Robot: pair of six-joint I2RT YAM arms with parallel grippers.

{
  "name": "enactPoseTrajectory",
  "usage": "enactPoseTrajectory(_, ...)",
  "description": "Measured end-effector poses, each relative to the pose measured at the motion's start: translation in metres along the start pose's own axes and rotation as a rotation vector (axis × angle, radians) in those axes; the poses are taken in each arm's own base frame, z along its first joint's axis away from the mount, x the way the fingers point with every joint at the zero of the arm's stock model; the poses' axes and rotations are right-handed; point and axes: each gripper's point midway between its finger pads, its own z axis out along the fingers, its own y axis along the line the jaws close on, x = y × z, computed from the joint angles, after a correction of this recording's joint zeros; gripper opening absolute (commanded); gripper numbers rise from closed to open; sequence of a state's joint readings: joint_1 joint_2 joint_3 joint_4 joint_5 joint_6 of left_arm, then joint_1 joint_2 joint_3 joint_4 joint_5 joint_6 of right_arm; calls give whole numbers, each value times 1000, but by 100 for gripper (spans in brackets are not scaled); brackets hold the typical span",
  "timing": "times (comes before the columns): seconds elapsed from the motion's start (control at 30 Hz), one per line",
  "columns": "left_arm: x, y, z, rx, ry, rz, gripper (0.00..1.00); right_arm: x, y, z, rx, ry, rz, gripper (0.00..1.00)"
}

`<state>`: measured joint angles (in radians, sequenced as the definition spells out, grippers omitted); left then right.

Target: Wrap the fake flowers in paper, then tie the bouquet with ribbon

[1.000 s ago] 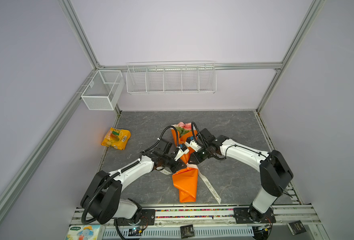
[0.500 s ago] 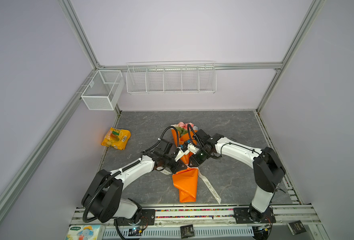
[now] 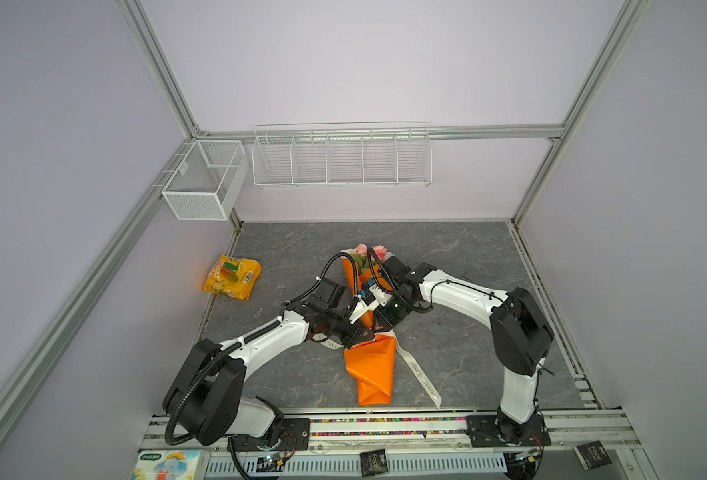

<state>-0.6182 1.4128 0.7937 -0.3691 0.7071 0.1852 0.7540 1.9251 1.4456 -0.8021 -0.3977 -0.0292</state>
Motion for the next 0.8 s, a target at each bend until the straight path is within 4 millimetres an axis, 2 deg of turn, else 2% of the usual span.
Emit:
enactPoseTrajectory(0.3,-1,-1,-1,6,-3,2,0,5,7,-4,-25,35,-24,42)
enactPoseTrajectory(0.5,-1,-1,-1,5,-4,2,0,10,9,8,-29,73,-33,38)
enactPoseTrajectory(0.6,-1,-1,-1,5,-5,2,0,12,11,13,-24,86,-41,27)
enactPoseTrajectory(0.8,-2,-1,-1,4,-7,-3,0,9,8,13,-8,75,-26,15)
